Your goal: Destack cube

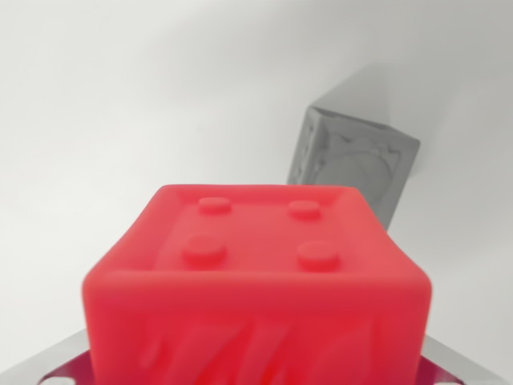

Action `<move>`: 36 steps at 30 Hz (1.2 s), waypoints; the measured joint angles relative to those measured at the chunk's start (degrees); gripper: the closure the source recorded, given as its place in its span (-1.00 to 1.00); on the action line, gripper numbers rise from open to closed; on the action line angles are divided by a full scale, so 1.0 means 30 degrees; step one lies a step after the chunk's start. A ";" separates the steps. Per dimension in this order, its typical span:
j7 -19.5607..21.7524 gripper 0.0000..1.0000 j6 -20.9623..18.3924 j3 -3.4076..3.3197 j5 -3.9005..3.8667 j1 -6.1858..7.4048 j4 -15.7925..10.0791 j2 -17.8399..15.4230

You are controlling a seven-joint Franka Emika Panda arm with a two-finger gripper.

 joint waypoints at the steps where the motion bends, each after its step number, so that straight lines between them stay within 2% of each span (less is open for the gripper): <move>1: -0.0081 1.00 0.0004 0.0018 -0.0007 0.0026 -0.0002 0.0000; 36: -0.2840 1.00 0.0163 0.0881 -0.0362 0.0718 0.0011 0.0132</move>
